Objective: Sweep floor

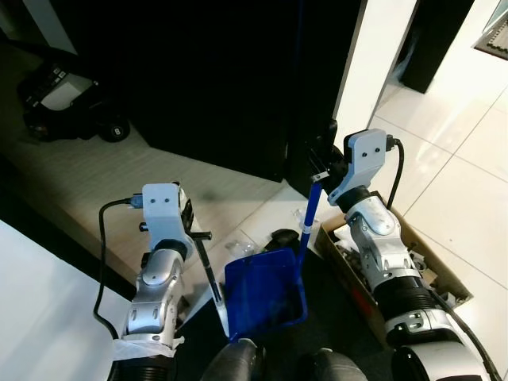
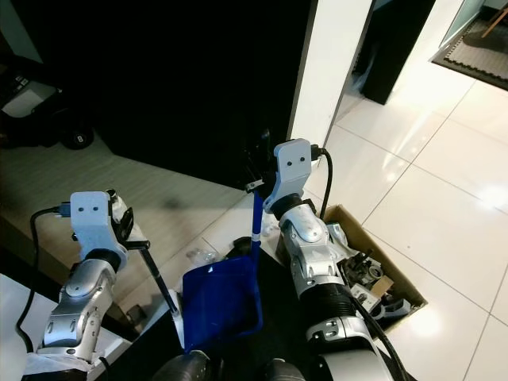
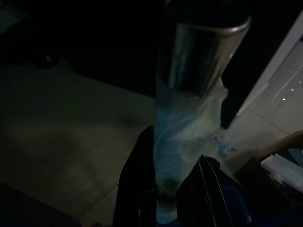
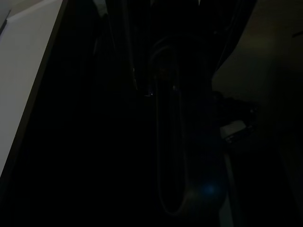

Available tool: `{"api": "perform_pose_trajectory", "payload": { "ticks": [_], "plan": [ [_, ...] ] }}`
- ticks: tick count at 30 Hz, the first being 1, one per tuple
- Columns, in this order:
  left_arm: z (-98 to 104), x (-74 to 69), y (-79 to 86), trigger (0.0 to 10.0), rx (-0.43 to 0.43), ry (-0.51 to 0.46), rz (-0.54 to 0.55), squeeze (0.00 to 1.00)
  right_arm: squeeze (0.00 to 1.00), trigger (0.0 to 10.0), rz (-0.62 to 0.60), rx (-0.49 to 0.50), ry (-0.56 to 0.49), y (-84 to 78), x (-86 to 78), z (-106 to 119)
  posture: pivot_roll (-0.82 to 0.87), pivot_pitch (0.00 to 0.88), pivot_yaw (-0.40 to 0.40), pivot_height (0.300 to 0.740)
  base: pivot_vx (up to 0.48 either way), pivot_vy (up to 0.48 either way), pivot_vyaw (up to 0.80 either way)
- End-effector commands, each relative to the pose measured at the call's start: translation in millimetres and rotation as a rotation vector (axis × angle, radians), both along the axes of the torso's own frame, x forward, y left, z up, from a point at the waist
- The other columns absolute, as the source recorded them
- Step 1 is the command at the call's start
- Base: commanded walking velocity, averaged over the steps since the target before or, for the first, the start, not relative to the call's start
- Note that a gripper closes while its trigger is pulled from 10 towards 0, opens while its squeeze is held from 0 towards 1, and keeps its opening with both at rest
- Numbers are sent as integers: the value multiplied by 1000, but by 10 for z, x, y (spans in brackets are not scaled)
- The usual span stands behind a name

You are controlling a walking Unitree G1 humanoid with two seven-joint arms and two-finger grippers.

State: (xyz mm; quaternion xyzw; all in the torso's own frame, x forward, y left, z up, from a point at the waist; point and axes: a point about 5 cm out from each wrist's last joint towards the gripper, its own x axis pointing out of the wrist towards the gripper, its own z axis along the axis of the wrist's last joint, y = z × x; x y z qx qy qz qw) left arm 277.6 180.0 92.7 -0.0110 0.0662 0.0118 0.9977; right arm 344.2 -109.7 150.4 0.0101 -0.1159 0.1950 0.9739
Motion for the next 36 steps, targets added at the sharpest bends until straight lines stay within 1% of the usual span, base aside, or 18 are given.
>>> {"api": "perform_pose_trajectory", "payload": {
  "ticks": [1, 3, 27, 32, 36],
  "plan": [
    [34, 16, -7, 10000, -3, -24, -4, 0, 0, 10000, -3, 8, -23, -9, 17, 52, 50, 74, 42, 740, 0, 0, 0],
    [42, 18, -7, 10000, -1, -30, -8, 0, 0, 10000, -4, 7, -24, -11, 17, 53, 50, 74, 42, 740, 191, 0, 0],
    [41, 11, 0, 10000, -3, -33, -3, 0, 0, 10000, -3, 9, -21, -3, 9, 43, 53, 81, 42, 740, 467, 0, 0],
    [40, 10, 3, 10000, -4, -31, -1, 0, 0, 10000, -3, 10, -20, 0, 9, 42, 53, 82, 43, 740, 310, 0, 0],
    [36, 11, 4, 10000, -5, -28, 1, 0, 0, 10000, -4, 10, -19, 1, 8, 38, 52, 82, 43, 740, 0, 0, 0]
  ]
}}
